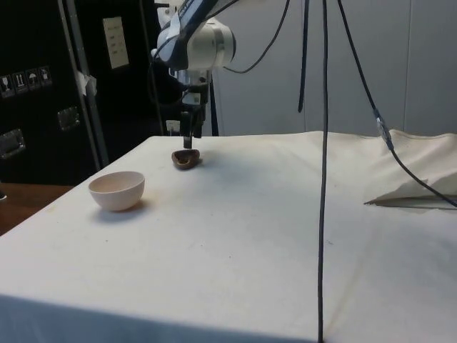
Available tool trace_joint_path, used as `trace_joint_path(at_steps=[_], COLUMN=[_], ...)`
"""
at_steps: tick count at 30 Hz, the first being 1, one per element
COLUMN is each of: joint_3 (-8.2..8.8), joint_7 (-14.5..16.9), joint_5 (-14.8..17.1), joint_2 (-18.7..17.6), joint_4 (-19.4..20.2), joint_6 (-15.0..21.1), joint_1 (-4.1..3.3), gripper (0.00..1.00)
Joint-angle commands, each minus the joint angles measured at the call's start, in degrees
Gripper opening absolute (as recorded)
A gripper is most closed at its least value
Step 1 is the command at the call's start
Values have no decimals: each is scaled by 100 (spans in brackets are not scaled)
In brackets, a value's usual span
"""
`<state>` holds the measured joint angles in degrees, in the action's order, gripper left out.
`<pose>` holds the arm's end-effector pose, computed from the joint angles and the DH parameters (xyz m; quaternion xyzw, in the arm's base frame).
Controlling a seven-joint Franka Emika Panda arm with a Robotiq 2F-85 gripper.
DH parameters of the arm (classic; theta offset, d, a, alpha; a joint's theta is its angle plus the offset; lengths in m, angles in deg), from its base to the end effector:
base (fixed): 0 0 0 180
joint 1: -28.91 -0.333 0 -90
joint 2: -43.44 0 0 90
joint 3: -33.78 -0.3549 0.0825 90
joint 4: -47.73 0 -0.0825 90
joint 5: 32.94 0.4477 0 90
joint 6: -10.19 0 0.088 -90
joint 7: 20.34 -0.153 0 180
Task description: Pour the coffee beans from the cup into the bowl.
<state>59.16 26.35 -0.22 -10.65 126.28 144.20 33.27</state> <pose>0.7635 -0.3263 0.1305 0.9956 0.0529 0.0769 0.0060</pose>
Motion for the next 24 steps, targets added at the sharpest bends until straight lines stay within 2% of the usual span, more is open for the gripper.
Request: trace_joint_path(at_steps=[1,4,5,8,12,24], joint_3=[11,17,0,52,115,275], joint_7=[-103,-189,-126,-275,-332,-332], joint_5=[-11,-17,0,-11,-6,-23], joint_2=[-69,-218,-120,-395,-464,-481], joint_4=[-86,-223,-126,-390,-493,-464], joint_6=[-29,-17,6,-11,-29,57], joint_1=[-6,11,0,17,17,-11], gripper=[100,100,100,100,100,100])
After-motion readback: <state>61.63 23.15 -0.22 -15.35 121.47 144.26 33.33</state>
